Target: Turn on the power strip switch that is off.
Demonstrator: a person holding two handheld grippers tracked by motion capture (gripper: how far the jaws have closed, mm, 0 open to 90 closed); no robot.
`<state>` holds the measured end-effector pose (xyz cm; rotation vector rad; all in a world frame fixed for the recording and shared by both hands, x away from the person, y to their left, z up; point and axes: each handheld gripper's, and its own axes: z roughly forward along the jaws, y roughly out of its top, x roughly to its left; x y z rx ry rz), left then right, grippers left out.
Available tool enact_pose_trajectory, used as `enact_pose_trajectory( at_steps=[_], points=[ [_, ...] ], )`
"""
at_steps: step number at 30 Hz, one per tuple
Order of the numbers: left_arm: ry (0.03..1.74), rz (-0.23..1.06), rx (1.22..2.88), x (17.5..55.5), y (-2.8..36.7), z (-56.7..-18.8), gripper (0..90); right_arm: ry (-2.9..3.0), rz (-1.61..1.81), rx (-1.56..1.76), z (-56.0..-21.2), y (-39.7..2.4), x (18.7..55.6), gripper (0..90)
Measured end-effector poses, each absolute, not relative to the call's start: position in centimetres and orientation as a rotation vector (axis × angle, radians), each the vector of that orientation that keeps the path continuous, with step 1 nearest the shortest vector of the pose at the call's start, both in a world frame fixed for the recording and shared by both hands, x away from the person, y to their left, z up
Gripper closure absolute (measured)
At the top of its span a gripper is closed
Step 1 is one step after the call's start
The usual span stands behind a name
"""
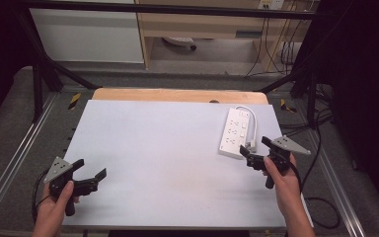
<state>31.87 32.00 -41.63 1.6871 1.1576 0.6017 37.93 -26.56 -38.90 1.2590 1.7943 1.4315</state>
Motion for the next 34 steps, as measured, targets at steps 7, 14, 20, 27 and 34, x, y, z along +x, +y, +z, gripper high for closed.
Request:
enact_pose_trajectory(
  at_steps=[7, 14, 20, 27, 34],
  points=[
    [1.151, 0.601, 1.688, 31.6, 32.1, -41.6, 6.3, 1.791, 1.416, 1.26, -39.4, -27.7, 36.5, 4.0],
    [1.144, 0.6, 1.696, 31.6, 32.0, -41.6, 6.3, 1.79, 1.386, 1.268, -40.1, -28.8, 35.3, 3.9],
    [1.142, 0.599, 1.696, 31.6, 32.0, -41.6, 6.3, 1.777, 1.361, 1.281, -40.7, -29.6, 34.6, 3.6],
    [1.146, 0.595, 1.691, 31.7, 32.2, -41.7, 6.3, 1.823, 1.315, 1.298, -42.4, -30.0, 33.7, 3.4],
    [1.145, 0.597, 1.697, 31.8, 32.1, -41.7, 6.2, 1.907, 1.2, 1.377, -44.4, -29.9, 33.9, 3.6]
  ],
)
